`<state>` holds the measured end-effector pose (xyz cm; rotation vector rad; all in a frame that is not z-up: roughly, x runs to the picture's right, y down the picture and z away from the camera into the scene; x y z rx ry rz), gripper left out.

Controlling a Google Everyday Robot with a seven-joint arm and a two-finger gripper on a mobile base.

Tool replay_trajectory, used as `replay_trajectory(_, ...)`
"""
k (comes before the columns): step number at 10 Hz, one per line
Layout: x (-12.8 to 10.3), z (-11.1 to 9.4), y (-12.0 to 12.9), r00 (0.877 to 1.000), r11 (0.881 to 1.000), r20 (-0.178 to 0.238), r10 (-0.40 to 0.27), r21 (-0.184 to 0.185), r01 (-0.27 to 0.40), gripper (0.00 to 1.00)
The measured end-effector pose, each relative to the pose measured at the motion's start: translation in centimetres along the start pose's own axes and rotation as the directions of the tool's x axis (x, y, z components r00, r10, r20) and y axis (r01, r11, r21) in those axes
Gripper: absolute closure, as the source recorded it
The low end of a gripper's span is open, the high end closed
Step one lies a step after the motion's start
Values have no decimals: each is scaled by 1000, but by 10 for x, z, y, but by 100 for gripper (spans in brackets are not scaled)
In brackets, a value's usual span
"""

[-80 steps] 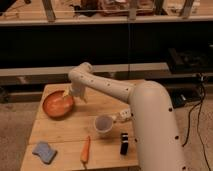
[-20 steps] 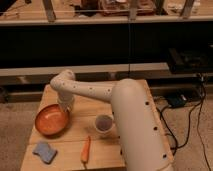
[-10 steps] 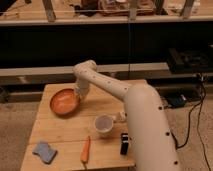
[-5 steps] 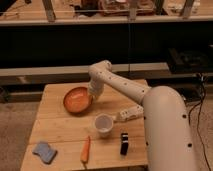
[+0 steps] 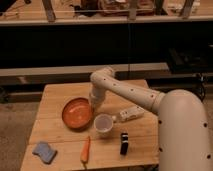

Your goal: Drag the ceramic bowl in a circle

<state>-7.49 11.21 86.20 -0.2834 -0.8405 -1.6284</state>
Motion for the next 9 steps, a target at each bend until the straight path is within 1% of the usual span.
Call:
replay_trajectory(1, -2, 2, -8, 999, 999, 6, -37, 4, 37, 100)
replay_trajectory(2, -6, 6, -27, 994, 994, 20, -107, 9, 107, 100)
replay_trajectory(3, -9, 12, -40, 989, 989, 33, -146, 13, 145, 100)
replay_trajectory(4, -11, 19, -58, 981, 982, 47, -191, 17, 190, 100)
replay_trajectory(5, -15, 30, -82, 966, 968, 70, -250, 19, 249, 100)
replay_trajectory(6, -17, 39, -101, 951, 956, 88, -295, 21, 294, 100)
replay_trajectory(7, -20, 46, -118, 939, 944, 96, -329, 23, 328, 100)
replay_trajectory(8, -18, 47, -126, 942, 946, 89, -323, 18, 323, 100)
replay_trajectory(9, -13, 48, -130, 950, 953, 83, -302, 16, 302, 100)
